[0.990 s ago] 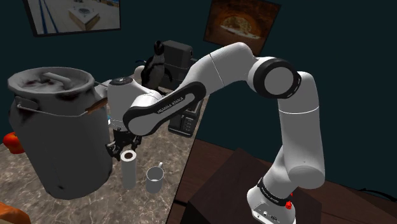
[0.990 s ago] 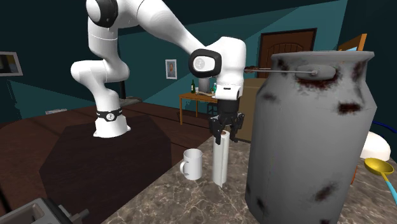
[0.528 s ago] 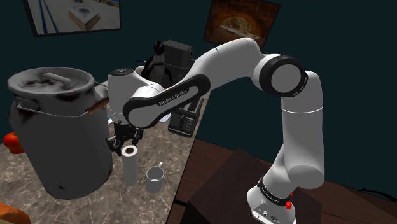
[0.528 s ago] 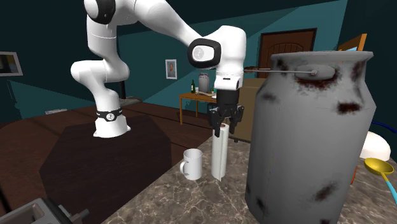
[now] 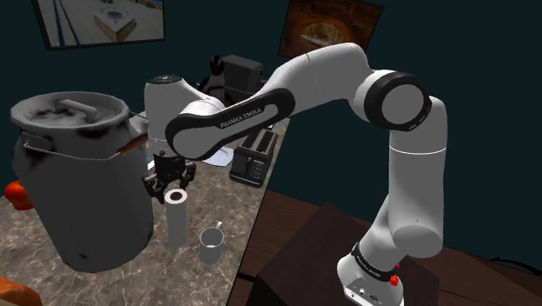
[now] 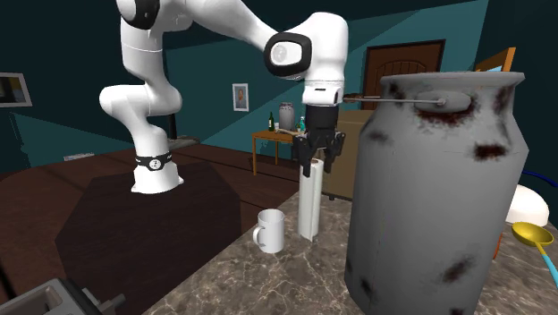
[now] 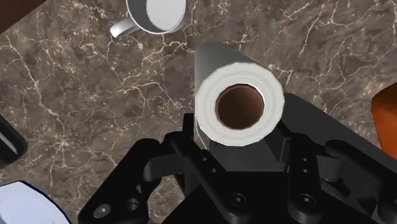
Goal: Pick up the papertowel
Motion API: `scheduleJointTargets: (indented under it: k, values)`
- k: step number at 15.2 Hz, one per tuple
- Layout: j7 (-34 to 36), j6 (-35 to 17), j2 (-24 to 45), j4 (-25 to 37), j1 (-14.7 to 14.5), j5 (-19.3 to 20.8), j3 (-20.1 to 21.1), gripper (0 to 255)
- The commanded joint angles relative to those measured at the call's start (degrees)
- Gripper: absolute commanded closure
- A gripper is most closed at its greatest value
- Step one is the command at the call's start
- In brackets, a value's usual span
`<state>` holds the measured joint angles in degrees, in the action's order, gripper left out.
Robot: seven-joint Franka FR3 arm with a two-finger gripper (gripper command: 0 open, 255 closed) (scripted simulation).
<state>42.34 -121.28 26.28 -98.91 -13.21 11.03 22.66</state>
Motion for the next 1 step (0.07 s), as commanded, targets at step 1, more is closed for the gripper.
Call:
scheduleJointTargets:
  k: [1]
  values:
    - [-0.1,0.51,-0.07,0.43,0.02,-0.08,0.03,255]
